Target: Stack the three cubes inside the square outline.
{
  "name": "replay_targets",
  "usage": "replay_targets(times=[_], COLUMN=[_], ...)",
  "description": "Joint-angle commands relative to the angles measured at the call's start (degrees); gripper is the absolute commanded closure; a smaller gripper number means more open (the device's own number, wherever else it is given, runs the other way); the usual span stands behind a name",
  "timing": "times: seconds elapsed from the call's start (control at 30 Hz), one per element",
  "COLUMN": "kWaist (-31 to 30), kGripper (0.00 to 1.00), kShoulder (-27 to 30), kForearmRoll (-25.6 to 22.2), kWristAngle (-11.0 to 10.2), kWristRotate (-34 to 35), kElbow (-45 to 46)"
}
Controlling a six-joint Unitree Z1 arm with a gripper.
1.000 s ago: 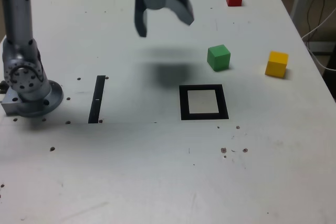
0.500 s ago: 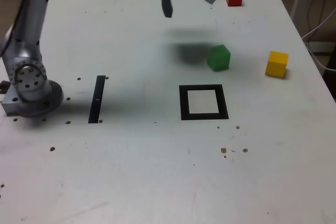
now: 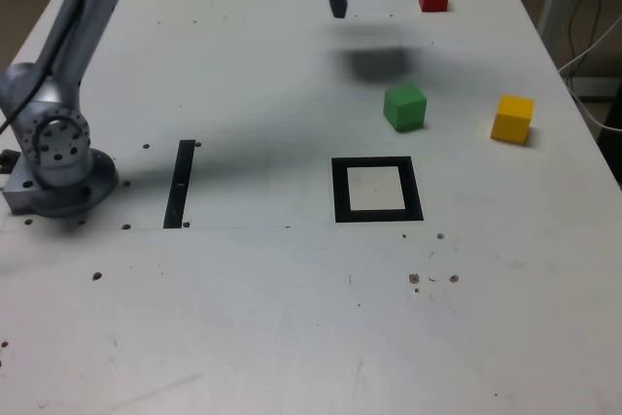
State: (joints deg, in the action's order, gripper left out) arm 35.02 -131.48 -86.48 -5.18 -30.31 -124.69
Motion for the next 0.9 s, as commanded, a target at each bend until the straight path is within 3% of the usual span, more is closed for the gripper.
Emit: replay_targets(times=[0.0,0.53,0.87], kWaist=[0.57,3.75,4.0], kGripper=[0.01,0.01,0.01], kShoulder=[-1.88,-14.81,-18.86], kForearmRoll=[-0.46,-3.12,-0.35], kWristAngle=[-0.07,-0.12,-0.43], kWristRotate=[-0.5,-4.12,-4.75], kElbow=[-2.27,-25.86,-34.93])
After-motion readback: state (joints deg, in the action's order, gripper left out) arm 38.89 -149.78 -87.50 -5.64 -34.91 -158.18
